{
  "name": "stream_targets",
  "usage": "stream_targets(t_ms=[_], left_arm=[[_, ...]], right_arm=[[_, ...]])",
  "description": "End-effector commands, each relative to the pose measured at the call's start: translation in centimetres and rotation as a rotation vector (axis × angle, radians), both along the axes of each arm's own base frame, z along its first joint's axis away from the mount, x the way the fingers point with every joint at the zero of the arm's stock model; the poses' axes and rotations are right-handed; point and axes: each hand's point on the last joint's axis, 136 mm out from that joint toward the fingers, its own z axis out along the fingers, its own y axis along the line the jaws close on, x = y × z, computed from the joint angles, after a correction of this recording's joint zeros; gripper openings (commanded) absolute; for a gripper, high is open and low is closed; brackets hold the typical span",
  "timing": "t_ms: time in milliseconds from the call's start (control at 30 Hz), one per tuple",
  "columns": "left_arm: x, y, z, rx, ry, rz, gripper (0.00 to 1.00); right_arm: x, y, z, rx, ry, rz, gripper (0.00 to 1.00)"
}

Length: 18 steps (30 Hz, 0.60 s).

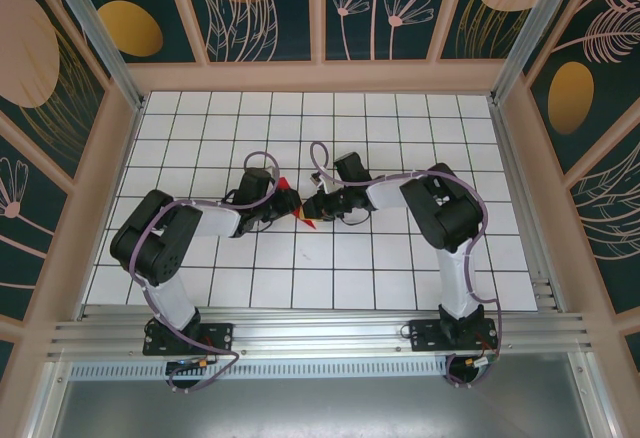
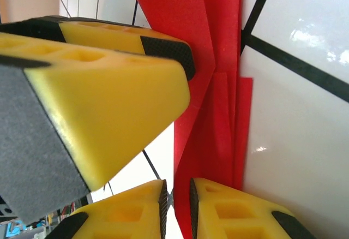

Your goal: Fold a paper plane with a square sheet of paper (pick it up from the middle)

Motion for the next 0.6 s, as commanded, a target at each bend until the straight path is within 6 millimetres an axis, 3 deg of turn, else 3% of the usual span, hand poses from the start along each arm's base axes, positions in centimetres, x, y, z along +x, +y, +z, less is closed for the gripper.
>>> stream_targets(t_ms=[0, 300, 567], left_arm=[[0.51, 0.41, -0.54, 0.022, 0.028, 0.033, 0.35], [0.98, 0.32, -0.40, 0.017, 0.048, 0.055, 0.32], [1.14, 0.33, -0.74, 0.016, 0.072, 0.076, 0.31]], right_arm=[[0.46, -0.60, 1.01, -0.037, -0.082, 0.016, 0.21], [0.08, -0.40, 1.24, -0.078, -0.198, 0.064, 0.22], [0.02, -0.31, 1.09, -0.130, -0.296, 0.067, 0.30]])
